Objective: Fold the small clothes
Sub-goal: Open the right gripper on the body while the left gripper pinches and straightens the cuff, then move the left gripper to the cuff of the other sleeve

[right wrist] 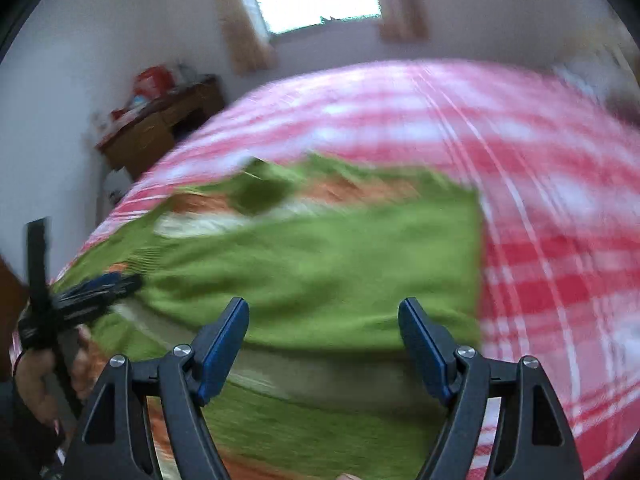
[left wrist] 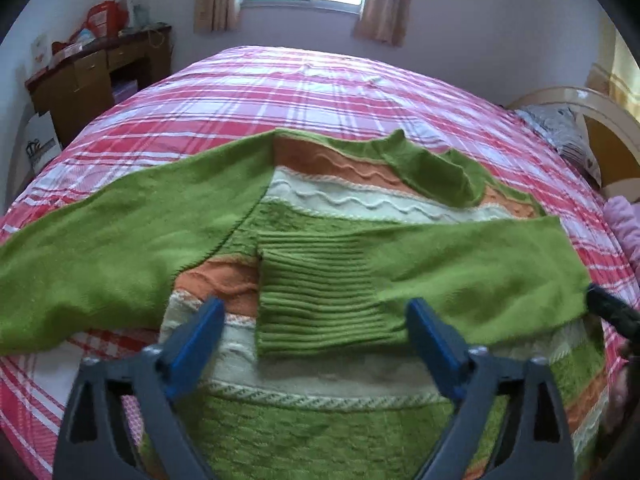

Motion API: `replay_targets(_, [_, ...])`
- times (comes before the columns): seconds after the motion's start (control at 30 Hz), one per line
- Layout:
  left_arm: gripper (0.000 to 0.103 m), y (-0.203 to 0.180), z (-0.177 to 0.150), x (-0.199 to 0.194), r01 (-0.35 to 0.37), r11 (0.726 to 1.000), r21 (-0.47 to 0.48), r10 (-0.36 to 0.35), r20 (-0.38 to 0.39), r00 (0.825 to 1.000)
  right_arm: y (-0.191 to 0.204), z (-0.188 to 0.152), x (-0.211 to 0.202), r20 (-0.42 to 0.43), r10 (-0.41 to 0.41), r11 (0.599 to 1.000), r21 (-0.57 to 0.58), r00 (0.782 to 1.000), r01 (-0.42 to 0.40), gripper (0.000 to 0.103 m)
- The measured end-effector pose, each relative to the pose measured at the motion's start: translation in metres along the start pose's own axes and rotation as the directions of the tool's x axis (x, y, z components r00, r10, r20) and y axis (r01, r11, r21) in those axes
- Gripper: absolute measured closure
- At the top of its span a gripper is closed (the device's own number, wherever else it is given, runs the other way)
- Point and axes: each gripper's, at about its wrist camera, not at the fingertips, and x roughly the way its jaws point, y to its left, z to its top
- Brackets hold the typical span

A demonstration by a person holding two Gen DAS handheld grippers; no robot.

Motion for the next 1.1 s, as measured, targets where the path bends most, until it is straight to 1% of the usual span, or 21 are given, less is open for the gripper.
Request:
replay_targets(0.03, [0.003,0.000,-0.001,-0.002,0.014,1.000,0.001,-0.014,0.012,1.000,-0.011,-0.008,0.001,-0.012,-0.010,1.000,0.019,1.000,0.010,0.028])
replay_targets(0.07, [0.001,0.001,-0.002,-0.003,0.024,1.000,-0.003,-0.024,0.016,1.000,-0.024,-0.014,-0.006,0.014,0.030,0.998,0.059,0.999,-0.031,0.029])
replay_targets(0.1, [0.001,0.001,-0.003,-0.005,0.027,1.000,-0.007,-0.027,0.018,0.999,-0.030,-0.014,-0.013,0.022,0.048,0.995,0.087,0.999,-0.050,0.029])
replay_targets(0.13, [0.001,0.002,-0.003,-0.004,0.033,0.999,-0.012,-0.033,0.017,0.999,-0.035,-0.014,-0.018,0.016,0.016,0.995,0.099,1.000,-0.018,0.029])
replay_targets(0.17, [0.001,0.004,-0.002,-0.004,0.051,0.999,-0.019,-0.051,0.016,0.999,-0.037,-0.014,-0.021,0.015,-0.050,0.995,0.085,0.999,0.049,0.029])
replay_targets(0.2, [0.001,0.006,-0.003,-0.004,0.062,0.998,-0.026,-0.062,0.016,0.998,-0.038,-0.014,-0.024,0.013,-0.108,0.992,0.074,0.994,0.107,0.029])
replay_targets(0.23, [0.001,0.008,-0.003,-0.003,0.070,0.997,-0.041,-0.070,0.014,0.997,-0.039,-0.014,-0.027,0.015,-0.141,0.988,0.068,0.990,0.139,0.029])
replay_targets(0.33, [0.001,0.013,-0.004,-0.003,0.096,0.993,-0.074,-0.095,0.016,0.995,-0.044,-0.010,-0.039,0.058,-0.122,0.988,0.100,0.991,0.115,0.028])
replay_targets(0.4, [0.001,0.014,-0.005,-0.002,0.100,0.992,-0.082,-0.100,0.011,0.995,-0.032,-0.004,-0.044,0.099,-0.114,0.991,0.080,0.989,0.106,0.028])
replay_targets(0.47, [0.001,0.014,-0.005,-0.002,0.098,0.992,-0.083,-0.097,0.010,0.995,-0.018,0.002,-0.043,0.121,-0.084,0.996,0.045,0.989,0.080,0.028])
replay_targets(0.53, [0.001,0.013,-0.005,-0.003,0.094,0.992,-0.082,-0.094,0.011,0.996,-0.004,0.008,-0.026,0.088,-0.049,0.999,0.002,0.995,0.049,0.028])
replay_targets(0.57, [0.001,0.014,-0.005,-0.004,0.093,0.992,-0.085,-0.092,0.016,0.996,-0.001,0.007,-0.016,0.057,-0.050,0.999,-0.007,0.997,0.051,0.028])
replay_targets(0.63, [0.001,0.016,-0.007,-0.007,0.087,0.991,-0.099,-0.085,0.027,0.996,-0.006,0.000,0.013,-0.080,-0.100,0.995,0.008,0.992,0.101,0.028])
replay_targets(0.67, [0.001,0.017,-0.009,-0.009,0.080,0.991,-0.103,-0.077,0.030,0.997,-0.004,-0.005,0.010,-0.047,-0.108,0.994,-0.003,0.993,0.108,0.028])
replay_targets(0.7, [0.001,0.017,-0.011,-0.010,0.075,0.992,-0.100,-0.072,0.033,0.997,0.000,-0.007,0.006,-0.039,-0.120,0.993,-0.017,0.992,0.119,0.028])
replay_targets(0.77, [0.001,0.016,-0.015,-0.014,0.062,0.994,-0.090,-0.059,0.038,0.998,0.009,-0.008,0.003,-0.066,-0.165,0.985,-0.065,0.984,0.161,0.028])
replay_targets(0.8, [0.001,0.016,-0.016,-0.016,0.060,0.994,-0.087,-0.057,0.047,0.997,0.016,-0.007,0.001,-0.071,-0.205,0.976,-0.093,0.976,0.198,0.028])
replay_targets(0.83, [0.001,0.017,-0.016,-0.017,0.062,0.994,-0.090,-0.057,0.054,0.997,0.020,-0.004,-0.002,-0.065,-0.224,0.971,-0.101,0.972,0.217,0.028])
replay_targets(0.97, [0.001,0.023,-0.015,-0.021,0.074,0.991,-0.115,-0.067,0.062,0.996,0.044,0.021,-0.006,-0.003,-0.149,0.987,-0.061,0.989,0.148,0.028])
replay_targets(1.03, [0.001,0.029,-0.019,-0.031,0.052,0.992,-0.116,-0.043,0.083,0.996,0.062,0.026,0.008,-0.011,-0.118,0.989,-0.094,0.993,0.116,0.028])
replay_targets(1.1, [0.001,0.035,-0.024,-0.040,0.033,0.994,-0.109,-0.023,0.093,0.995,0.078,0.021,0.031,-0.048,-0.104,0.988,-0.124,0.993,0.097,0.028])
